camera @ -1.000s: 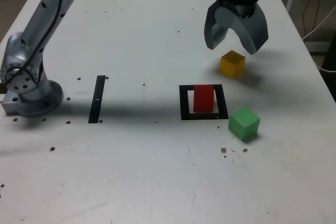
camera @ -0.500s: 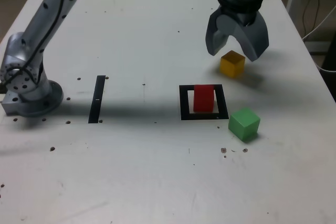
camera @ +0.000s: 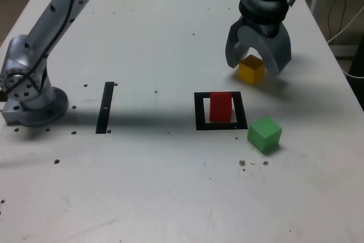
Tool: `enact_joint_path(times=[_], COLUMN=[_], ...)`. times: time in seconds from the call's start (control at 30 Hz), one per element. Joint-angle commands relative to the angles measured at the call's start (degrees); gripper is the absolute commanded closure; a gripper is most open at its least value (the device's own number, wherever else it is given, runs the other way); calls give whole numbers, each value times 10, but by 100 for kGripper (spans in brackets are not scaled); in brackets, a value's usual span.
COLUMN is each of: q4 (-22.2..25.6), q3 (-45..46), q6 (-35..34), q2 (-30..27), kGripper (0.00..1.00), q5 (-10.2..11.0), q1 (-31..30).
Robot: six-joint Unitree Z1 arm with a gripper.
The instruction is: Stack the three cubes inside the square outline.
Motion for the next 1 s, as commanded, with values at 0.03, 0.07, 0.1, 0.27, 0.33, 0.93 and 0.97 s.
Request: enact_joint_path(times=[0.03, 0.07, 0.1, 0.27, 0.33, 0.93, 0.97], q4=[-4, -5, -5, -11, -16, -28, -27], q3=[1, 2, 2, 5, 6, 13, 13], q6=[-9, -12, -14, -28, -32, -34, -34], q2=[8, 8, 9, 11, 11, 10, 10], kGripper=[20, 22, 25, 40, 46, 60, 60], q5=[3, 5, 6, 16, 19, 23, 23], q1=[-1, -1, -2, -6, -8, -15, -15])
